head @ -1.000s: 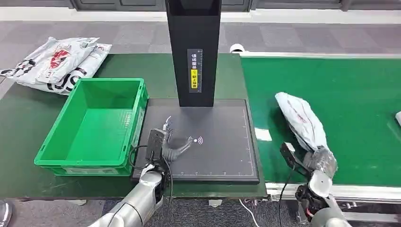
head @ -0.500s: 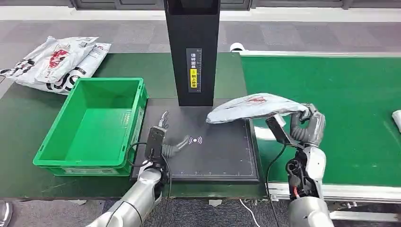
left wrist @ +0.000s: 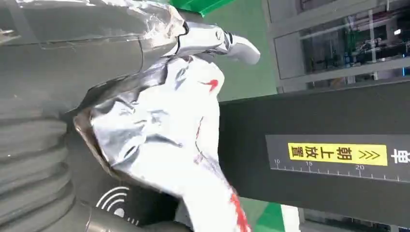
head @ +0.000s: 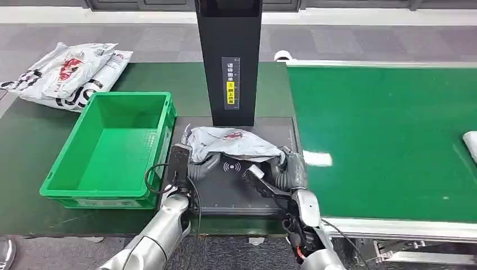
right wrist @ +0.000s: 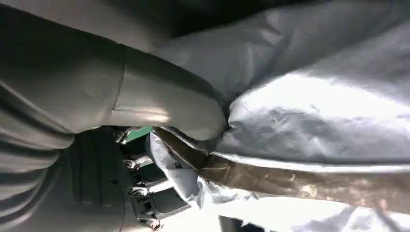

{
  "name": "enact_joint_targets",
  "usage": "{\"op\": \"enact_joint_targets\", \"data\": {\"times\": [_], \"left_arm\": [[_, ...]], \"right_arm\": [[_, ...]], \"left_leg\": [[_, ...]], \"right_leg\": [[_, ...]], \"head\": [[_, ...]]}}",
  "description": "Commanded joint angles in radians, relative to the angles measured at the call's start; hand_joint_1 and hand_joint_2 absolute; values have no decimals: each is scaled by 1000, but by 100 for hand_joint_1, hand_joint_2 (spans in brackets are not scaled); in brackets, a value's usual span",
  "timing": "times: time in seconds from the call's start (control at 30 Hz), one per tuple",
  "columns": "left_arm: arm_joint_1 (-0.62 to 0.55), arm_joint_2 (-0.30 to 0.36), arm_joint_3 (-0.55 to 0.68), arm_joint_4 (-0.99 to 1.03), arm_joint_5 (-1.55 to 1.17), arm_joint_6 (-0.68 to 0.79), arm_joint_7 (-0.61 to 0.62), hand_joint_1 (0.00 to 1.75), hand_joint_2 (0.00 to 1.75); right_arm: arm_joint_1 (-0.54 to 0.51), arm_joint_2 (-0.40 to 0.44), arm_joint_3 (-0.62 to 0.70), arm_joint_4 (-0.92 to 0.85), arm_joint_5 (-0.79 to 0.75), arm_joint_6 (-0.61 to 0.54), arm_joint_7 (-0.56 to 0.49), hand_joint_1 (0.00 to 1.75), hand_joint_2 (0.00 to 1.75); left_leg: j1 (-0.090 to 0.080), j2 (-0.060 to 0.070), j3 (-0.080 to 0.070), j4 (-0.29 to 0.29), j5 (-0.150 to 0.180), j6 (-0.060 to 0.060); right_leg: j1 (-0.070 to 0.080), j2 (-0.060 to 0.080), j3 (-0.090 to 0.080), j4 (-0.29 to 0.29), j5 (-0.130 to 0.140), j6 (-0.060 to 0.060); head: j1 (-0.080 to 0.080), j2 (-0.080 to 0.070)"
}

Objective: Moved the parcel from conveyor to table for the left to box.

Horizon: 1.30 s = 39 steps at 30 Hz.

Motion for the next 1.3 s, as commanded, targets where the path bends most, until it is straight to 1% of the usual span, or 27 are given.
{"op": "enact_joint_targets", "data": {"times": [0.03,0.07,0.1,0.13,0.2,0.3,0.37,0.43,0.53,0.57,0.6,0.63,0.67,0.77,0.8,0.83,0.87,0.93,0.97,1.03,1.1,1.13,1.17,1.2,1.23,1.27,1.3], "left_arm": [[-21,31,13,-32,19,-21,4,0,175],[-17,33,10,-49,24,-32,4,0,175],[-14,34,4,-60,25,-35,4,0,175],[-15,34,-5,-66,26,-43,4,0,175],[-14,35,-26,-71,12,-21,4,0,175],[-11,37,-51,-77,1,-4,4,0,175],[3,46,-98,-98,-5,3,4,0,175],[-3,52,-147,-62,-25,26,4,0,175],[-45,50,-216,84,-105,68,4,0,175],[-81,48,-273,196,-191,114,21,0,175],[-92,48,-323,246,-272,116,88,0,175],[-85,55,-367,248,-331,96,142,0,175],[-77,57,-363,243,-337,97,140,0,175],[-78,57,-362,243,-338,96,141,0,175],[-81,63,-444,262,-446,115,223,0,175],[-81,71,-527,277,-547,44,331,0,175],[-74,77,-578,282,-610,-3,396,0,175],[-58,92,-676,295,-740,-158,548,0,175],[-48,97,-675,286,-748,-160,555,0,175],[-36,109,-709,302,-804,-296,646,0,175],[-24,126,-708,308,-825,-413,732,0,175],[-21,133,-702,311,-828,-449,763,0,175],[-19,140,-707,308,-838,-469,757,0,175],[-17,144,-679,300,-820,-443,728,0,175],[-21,143,-667,300,-816,-424,704,59,175],[-27,141,-665,295,-824,-396,686,175,175],[-37,133,-650,290,-826,-333,653,175,175]], "right_arm": [[10,-33,316,195,30,200,3,175,175],[7,-47,351,213,51,239,9,175,175],[7,-57,370,223,61,274,36,7,175],[7,-82,418,246,102,328,84,0,175],[15,-101,439,252,95,352,100,0,175],[15,-111,450,254,81,357,101,0,175],[6,-112,454,242,46,331,100,0,175],[-4,-116,457,223,14,319,106,0,175],[-7,-121,425,174,-57,268,85,0,175],[-4,-124,406,136,-85,226,80,0,175],[2,-126,375,68,-138,185,66,0,175],[0,-135,378,31,-144,223,67,0,175],[7,-142,381,-4,-147,250,69,0,175],[10,-141,381,-6,-148,250,70,0,175],[18,-138,359,-39,-185,204,50,0,175],[27,-134,328,-93,-250,189,8,0,175],[34,-135,308,-156,-299,200,-23,0,175],[67,-135,266,-321,-443,290,-88,0,175],[75,-141,268,-354,-451,309,-86,0,175],[96,-143,260,-437,-515,360,-106,0,175],[92,-149,269,-454,-563,407,-120,0,175],[81,-153,274,-437,-578,424,-121,0,175],[70,-154,277,-418,-597,430,-133,0,175],[65,-158,282,-399,-606,427,-142,0,175],[65,-159,279,-388,-631,428,-156,0,175],[66,-164,283,-376,-644,432,-164,0,175],[76,-163,275,-374,-664,414,-174,0,175]], "left_leg": [[1,4,2,-1,-1,0],[1,5,3,-2,-1,0],[0,2,1,-1,0,0],[1,3,3,-2,0,0],[1,2,4,-3,0,0],[1,6,9,-2,-2,-2],[1,7,15,-2,-3,-2],[1,8,16,-4,-2,-2],[1,8,19,-3,-3,-3],[1,7,19,-3,-3,-2],[1,7,17,-5,-1,-2],[1,6,17,-5,-1,-2],[1,7,19,-2,-4,-2],[1,6,18,-5,-1,-1],[1,7,17,-3,-2,-1],[1,9,17,-3,-2,-1],[1,9,15,-4,-1,-1],[1,9,16,-1,-3,-1],[0,9,15,-2,-3,-2],[0,8,13,-1,-4,-1],[0,0,8,-1,-2,1],[-1,-6,10,-2,-1,2],[-2,-3,11,-4,-1,2],[-2,5,13,-6,-2,2],[-2,-5,4,-3,-3,2],[-2,-4,6,-5,-3,3],[-2,-3,7,-6,-3,3]], "right_leg": [[1,3,1,-2,1,-1],[1,4,2,-3,1,-1],[0,2,0,-1,0,-1],[1,2,2,-3,1,-1],[1,0,3,-4,1,-1],[1,3,6,-4,0,-2],[2,3,11,-4,-1,-3],[2,3,11,-6,1,-4],[2,3,14,-4,-1,-4],[2,2,14,-4,-1,-4],[2,2,13,-6,1,-4],[2,0,14,-6,1,-4],[2,2,16,-3,-1,-3],[2,1,15,-6,1,-3],[2,3,15,-5,0,-3],[2,4,14,-5,1,-3],[2,4,12,-5,1,-3],[1,5,13,-3,-1,-3],[1,5,11,-3,0,-3],[0,5,10,-2,-1,-3],[1,-2,10,-2,-1,-1],[0,-9,14,-2,-2,0],[-1,-5,15,-4,-1,0],[-1,2,14,-5,1,0],[-1,-7,19,-2,-3,1],[-1,-6,21,-4,-3,1],[-1,-6,22,-6,-4,1]], "head": [[0,0],[0,0],[0,0],[0,0],[0,0],[0,0],[0,0],[0,0],[0,0],[0,0],[0,0],[0,0],[0,0],[0,0],[0,0],[0,0],[0,0],[0,0],[0,0],[-4,0],[-3,0],[-3,0],[-3,0],[-3,0],[-3,0],[-3,0],[-3,0]]}}
